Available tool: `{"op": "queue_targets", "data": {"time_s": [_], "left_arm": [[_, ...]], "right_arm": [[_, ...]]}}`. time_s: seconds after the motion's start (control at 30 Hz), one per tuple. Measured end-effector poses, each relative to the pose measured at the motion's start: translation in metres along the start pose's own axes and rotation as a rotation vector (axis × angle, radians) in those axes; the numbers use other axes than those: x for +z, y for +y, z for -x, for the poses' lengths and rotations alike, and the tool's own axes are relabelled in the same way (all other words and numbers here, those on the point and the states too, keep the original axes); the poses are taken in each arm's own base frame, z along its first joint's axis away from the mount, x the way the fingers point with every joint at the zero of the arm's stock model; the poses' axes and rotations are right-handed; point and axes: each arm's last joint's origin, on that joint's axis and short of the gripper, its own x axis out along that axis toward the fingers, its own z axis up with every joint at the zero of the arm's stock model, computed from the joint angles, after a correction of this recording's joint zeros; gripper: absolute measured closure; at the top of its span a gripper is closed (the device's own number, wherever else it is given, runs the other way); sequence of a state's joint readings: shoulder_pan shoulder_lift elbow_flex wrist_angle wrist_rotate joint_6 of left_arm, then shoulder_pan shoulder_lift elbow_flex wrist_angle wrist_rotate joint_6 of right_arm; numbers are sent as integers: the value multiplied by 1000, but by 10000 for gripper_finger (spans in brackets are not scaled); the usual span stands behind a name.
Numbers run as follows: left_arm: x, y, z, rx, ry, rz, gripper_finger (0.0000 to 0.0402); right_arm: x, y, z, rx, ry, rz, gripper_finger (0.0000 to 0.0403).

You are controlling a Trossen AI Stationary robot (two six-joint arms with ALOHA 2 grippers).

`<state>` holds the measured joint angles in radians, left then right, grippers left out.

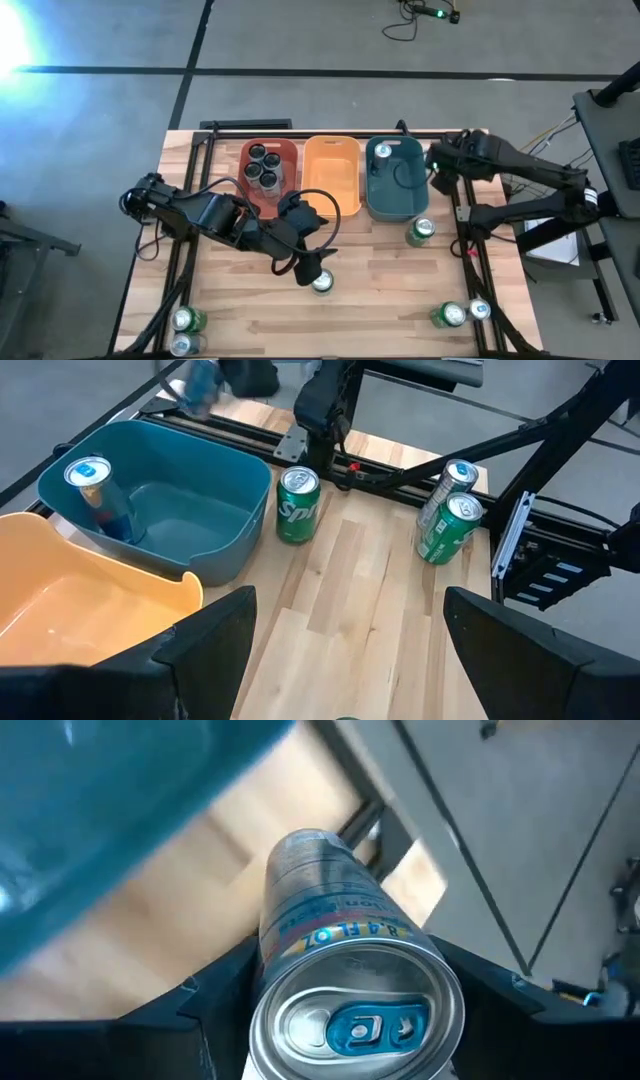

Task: Sort soda cans
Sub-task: Put the blue soda can into the blue bin

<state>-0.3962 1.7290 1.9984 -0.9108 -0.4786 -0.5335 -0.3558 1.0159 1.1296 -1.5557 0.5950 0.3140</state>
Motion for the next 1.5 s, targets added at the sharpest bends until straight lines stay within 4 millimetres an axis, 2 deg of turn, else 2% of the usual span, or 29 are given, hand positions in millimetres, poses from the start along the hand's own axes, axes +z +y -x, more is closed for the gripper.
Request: {"op": "queue_targets", "data": {"time_s": [0.17,0.3,0.47,0.6,0.73,0.93,1.2,1.5], "left_arm": [[0,0,0,-1,-2,8,95],[0,0,0,-2,-3,7,95],[0,-1,0,-5,-4,5,95],[-1,-3,1,-10,-3,8,95],[-1,-3,2,-11,-4,18,95],[-2,-2,5,-7,8,46,95],[-3,-1,6,24,4,62,95],[-3,0,6,29,0,71,95]], "right_arm": [[29,-9,26,105,-143,-22,164],[50,0,28,226,-147,65,159],[73,23,2,349,-47,205,162],[95,37,-20,429,-40,237,162],[113,39,-47,427,5,250,157],[124,35,-81,429,109,255,161],[133,27,-103,462,120,245,153],[136,28,-114,492,147,232,147]]}}
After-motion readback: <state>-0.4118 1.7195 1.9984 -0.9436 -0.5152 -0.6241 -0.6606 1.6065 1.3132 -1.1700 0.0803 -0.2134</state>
